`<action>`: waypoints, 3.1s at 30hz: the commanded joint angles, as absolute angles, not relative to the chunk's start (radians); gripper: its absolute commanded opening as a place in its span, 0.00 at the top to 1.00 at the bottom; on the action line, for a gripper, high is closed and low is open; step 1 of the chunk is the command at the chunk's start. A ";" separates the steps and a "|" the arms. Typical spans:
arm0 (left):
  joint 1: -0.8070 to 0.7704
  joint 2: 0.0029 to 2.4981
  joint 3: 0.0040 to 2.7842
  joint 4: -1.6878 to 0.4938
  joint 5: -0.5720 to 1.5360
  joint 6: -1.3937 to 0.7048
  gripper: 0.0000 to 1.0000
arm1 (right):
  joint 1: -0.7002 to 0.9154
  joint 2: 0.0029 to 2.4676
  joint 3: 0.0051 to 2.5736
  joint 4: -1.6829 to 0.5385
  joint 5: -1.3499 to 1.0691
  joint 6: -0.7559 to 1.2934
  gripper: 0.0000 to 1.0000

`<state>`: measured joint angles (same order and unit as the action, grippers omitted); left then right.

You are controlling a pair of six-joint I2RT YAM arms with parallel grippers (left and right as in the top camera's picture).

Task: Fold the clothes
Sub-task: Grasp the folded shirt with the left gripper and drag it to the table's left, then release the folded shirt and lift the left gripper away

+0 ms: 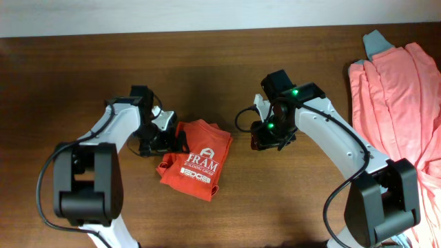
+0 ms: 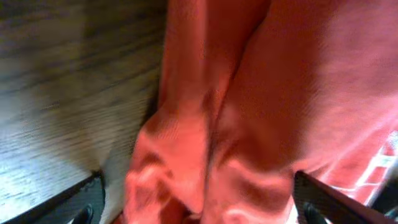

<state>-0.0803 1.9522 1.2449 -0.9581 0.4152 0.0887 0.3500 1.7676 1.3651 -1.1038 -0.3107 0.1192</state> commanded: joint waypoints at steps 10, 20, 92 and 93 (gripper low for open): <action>-0.156 2.006 1.247 -0.971 0.423 0.181 1.00 | 0.345 1.745 1.378 -1.117 -0.297 0.108 0.55; 0.138 1.970 1.390 -1.003 0.152 0.049 1.00 | 0.345 1.745 1.378 -1.137 -0.249 0.108 0.55; 0.356 1.977 1.543 -0.986 0.052 0.014 0.01 | 0.345 1.745 1.378 -1.175 -0.250 0.112 0.55; 0.356 1.977 1.543 -0.987 0.052 0.011 0.01 | 0.345 1.745 1.378 -1.175 -0.250 0.112 0.55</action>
<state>0.3599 1.9862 1.5532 -0.9848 0.0692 0.0250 0.3500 1.7676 1.3651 -1.1717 -0.2619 0.1085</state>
